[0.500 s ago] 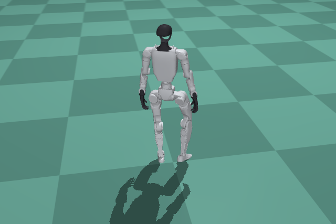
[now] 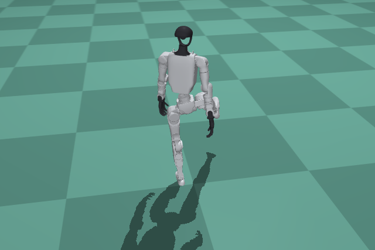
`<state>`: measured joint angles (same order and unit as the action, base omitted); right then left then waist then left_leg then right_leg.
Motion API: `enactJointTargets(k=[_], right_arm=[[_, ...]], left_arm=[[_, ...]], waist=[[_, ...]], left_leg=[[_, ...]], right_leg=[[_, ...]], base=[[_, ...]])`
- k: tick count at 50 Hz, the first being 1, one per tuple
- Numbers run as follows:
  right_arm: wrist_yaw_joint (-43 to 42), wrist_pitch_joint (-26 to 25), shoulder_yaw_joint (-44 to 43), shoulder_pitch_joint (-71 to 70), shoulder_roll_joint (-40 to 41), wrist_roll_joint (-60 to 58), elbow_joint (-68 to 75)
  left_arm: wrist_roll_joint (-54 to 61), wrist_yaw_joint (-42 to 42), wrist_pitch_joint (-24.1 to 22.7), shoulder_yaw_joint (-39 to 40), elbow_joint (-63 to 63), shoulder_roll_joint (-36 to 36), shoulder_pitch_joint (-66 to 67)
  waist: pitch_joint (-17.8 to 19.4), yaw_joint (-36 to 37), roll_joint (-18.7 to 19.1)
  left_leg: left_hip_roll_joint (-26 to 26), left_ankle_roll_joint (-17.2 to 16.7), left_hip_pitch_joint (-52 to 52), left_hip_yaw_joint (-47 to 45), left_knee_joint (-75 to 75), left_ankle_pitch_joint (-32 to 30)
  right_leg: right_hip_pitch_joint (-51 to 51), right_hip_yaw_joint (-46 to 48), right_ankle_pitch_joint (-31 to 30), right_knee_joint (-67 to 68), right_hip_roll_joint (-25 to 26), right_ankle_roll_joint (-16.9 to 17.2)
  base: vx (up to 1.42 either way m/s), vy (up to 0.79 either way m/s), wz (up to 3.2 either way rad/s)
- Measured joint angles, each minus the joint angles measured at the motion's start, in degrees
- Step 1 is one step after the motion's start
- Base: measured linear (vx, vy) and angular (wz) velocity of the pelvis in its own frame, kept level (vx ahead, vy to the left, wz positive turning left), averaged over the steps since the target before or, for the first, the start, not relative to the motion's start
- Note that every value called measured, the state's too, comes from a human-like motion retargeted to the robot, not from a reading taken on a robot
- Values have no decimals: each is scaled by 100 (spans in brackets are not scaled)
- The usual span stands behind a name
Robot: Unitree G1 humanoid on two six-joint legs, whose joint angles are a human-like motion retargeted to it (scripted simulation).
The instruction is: In place motions
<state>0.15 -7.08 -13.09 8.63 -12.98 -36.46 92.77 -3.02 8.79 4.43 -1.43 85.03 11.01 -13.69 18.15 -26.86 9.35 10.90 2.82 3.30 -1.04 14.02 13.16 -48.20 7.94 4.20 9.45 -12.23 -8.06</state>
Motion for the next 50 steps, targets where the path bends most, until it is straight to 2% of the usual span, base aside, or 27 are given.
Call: enactJointTargets(k=[4,9,15,17,18,20,25,27,30,35,41,50], right_arm=[[308,221,215,-365,20,-18,-694],[597,414,469,-730,63,-37,-1217],[858,670,799,-1103,101,-189,-1715],[887,745,923,-1190,98,-280,-1839],[898,773,990,-1213,100,-319,-1897],[926,824,1120,-1242,118,-382,-2010],[952,846,1222,-1332,193,-601,-2015],[915,780,1149,-1346,210,-705,-1830],[832,675,1065,-1339,205,-690,-1565],[615,488,935,-1155,192,-587,-980],[440,118,505,-892,133,-151,-74],[388,-54,496,-660,117,-313,-104]], left_arm=[[-213,155,33,368,490,-83,595],[-461,91,150,890,1204,-146,1488],[-205,-360,413,1578,1238,-146,2386],[-133,-260,397,1805,1238,-121,2515],[-93,-196,375,1897,1238,-101,2553],[-5,-62,321,2047,1238,-39,2558],[237,-102,322,2277,962,46,2219],[423,-124,288,2298,758,-57,2043],[755,-83,124,2159,528,-249,1790],[242,340,89,1715,75,-216,1625],[-283,-106,53,1063,-298,-81,1514],[-34,23,57,1399,-63,-239,1678]], waist=[[-574,442,-366],[-1331,1262,-575],[-1995,2054,-738],[-2171,2241,-910],[-2231,2324,-1009],[-2213,2423,-1206],[-2080,2829,-1457],[-2022,2915,-1425],[-1891,2662,-1318],[-2158,2066,-1136],[-2240,2277,-1117],[-2425,2109,-939]], left_leg=[[-488,9,65,-568,-217,53],[-690,-82,-42,-1307,-286,226],[-708,-281,-306,-1890,-476,258],[-822,-312,-492,-2009,-423,266],[-885,-326,-568,-2085,-395,267],[-989,-361,-633,-2150,-309,281],[-836,-569,-729,-2453,-241,223],[-754,-597,-727,-2480,-320,115],[-677,-626,-731,-2231,-410,-49],[-600,-692,-937,-1901,-477,-196],[-599,-736,-755,-1965,-709,-344],[-595,-773,-651,-2007,-922,-408]], right_leg=[[1146,554,-154,69,-11,310],[2562,854,-700,724,183,502],[3985,948,-1419,998,286,423],[4460,972,-1170,460,246,922],[4640,1111,-939,120,233,994],[4862,1041,-767,-532,196,1132],[4701,884,-597,-904,178,1264],[4603,861,-579,-803,211,1258],[4726,1142,-549,-851,329,1180],[4771,1498,-481,-965,422,1151],[4817,1453,-440,-932,485,1070],[4775,1410,-409,-898,548,1030]], base=[[11,-4,-113],[17,-15,-132],[0,-21,-90],[-6,-24,-51],[-10,-28,-44],[-15,-35,-39],[-25,-33,-37],[-20,-24,3],[-24,-19,64],[-8,-7,57],[-3,-2,2],[0,1,-1]])
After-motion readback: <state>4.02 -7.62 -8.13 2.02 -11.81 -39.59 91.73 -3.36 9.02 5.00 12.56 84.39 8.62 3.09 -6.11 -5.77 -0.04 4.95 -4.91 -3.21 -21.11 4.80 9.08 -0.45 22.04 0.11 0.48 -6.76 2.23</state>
